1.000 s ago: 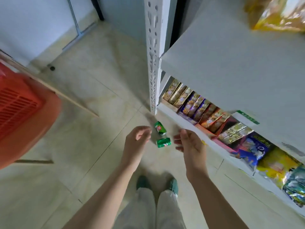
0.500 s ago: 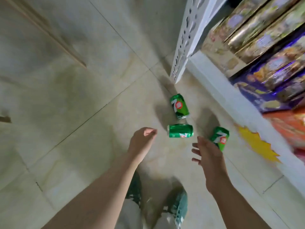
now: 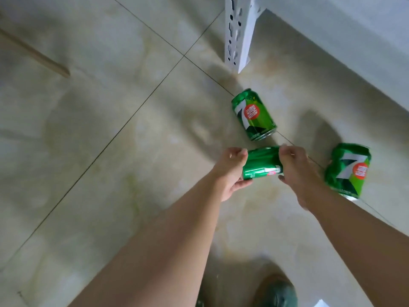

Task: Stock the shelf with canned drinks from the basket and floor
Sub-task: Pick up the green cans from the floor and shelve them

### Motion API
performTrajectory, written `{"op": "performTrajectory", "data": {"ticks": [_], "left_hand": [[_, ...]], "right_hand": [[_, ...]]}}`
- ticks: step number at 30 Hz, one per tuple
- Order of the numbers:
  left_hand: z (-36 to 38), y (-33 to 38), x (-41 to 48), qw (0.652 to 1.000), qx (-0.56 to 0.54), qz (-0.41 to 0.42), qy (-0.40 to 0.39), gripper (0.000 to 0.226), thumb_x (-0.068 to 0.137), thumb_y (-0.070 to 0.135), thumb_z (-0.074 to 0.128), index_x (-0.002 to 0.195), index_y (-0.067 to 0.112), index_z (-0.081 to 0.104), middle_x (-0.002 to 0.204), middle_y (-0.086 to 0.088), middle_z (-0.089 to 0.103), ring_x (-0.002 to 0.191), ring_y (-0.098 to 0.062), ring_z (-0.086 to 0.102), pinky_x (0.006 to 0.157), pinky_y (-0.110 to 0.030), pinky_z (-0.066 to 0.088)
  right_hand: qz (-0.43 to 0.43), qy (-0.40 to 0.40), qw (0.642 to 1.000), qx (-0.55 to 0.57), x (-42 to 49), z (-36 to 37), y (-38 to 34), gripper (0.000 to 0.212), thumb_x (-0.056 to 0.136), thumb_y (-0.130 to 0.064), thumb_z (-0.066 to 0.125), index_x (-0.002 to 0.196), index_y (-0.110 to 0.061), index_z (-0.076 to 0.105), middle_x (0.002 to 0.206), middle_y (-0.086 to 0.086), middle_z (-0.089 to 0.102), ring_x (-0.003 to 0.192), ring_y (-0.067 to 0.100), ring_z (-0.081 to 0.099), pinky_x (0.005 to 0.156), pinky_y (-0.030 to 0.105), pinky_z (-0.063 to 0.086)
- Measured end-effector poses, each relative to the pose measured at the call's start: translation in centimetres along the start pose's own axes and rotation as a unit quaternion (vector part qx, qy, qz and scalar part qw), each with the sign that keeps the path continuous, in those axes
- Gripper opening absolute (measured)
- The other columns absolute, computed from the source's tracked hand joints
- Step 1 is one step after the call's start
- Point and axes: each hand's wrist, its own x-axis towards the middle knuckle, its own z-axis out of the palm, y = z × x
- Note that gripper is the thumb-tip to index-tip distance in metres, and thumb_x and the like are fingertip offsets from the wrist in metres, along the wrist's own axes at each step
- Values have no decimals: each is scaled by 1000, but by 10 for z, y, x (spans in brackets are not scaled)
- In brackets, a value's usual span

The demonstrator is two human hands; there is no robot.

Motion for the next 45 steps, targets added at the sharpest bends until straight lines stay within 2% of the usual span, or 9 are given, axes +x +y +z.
{"op": "performTrajectory", "data": {"ticks": [2,10,16,22,25,30,36,42,45], "left_hand": [[0,0,-11,1000,-18,7,6,15,99,29,53,113,23,50,129,-9,57,109,-30,61,76,-34,57],[-42,45,-144,996,-74,37,11,19,97,15,57,116,17,57,102,-8,68,92,-30,66,89,-46,55],[-54,132,-304,986,-95,136,2,24,92,15,62,116,17,59,111,-12,70,97,-33,70,96,-50,52],[-32,223,-471,969,-124,206,-55,17,93,12,58,109,18,59,98,-7,73,97,-33,66,87,-43,54],[-16,263,-568,962,-92,248,-73,16,93,13,59,108,18,59,103,-8,71,94,-30,66,82,-40,55],[-18,298,-707,933,-19,345,-107,22,88,12,62,110,16,61,111,-15,69,87,-28,68,74,-36,56],[-9,326,-838,894,33,426,-134,23,92,6,55,113,14,60,119,-18,63,98,-35,64,83,-46,56],[18,357,-942,839,9,493,-230,31,83,14,58,113,13,58,106,-13,68,89,-29,66,74,-42,57],[34,375,-980,813,-17,511,-279,24,84,17,56,107,14,61,99,-11,70,83,-26,67,70,-39,56]], "right_hand": [[29,4,997,71,-12,6,-6,27,101,-43,42,112,-19,42,95,-6,48,105,25,58,95,46,51],[-18,2,996,86,-114,-1,-80,24,98,-45,48,91,-23,51,110,9,58,99,26,61,87,53,55],[-85,-21,993,78,-240,-43,-218,32,99,-43,46,90,-14,56,90,9,59,87,27,60,87,59,52],[-155,-70,985,41,-375,-126,-355,35,98,-48,46,103,-16,59,108,11,62,100,31,62,92,53,51],[-203,-80,974,56,-456,-175,-412,31,98,-44,50,95,-15,59,101,11,63,85,25,62,75,43,56],[-256,-86,963,17,-579,-231,-464,39,97,-50,49,113,-16,56,108,10,64,98,31,65,91,51,54],[-365,-115,922,-62,-713,-287,-509,47,98,-50,41,127,-15,52,118,5,58,107,20,58,84,34,53],[-453,-77,881,-111,-824,-353,-556,40,98,-51,42,119,-22,58,102,-3,63,88,10,59,70,27,53],[-488,-62,855,-163,-871,-380,-579,47,95,-60,38,123,-26,56,111,-5,63,98,10,59,76,26,53]]}}
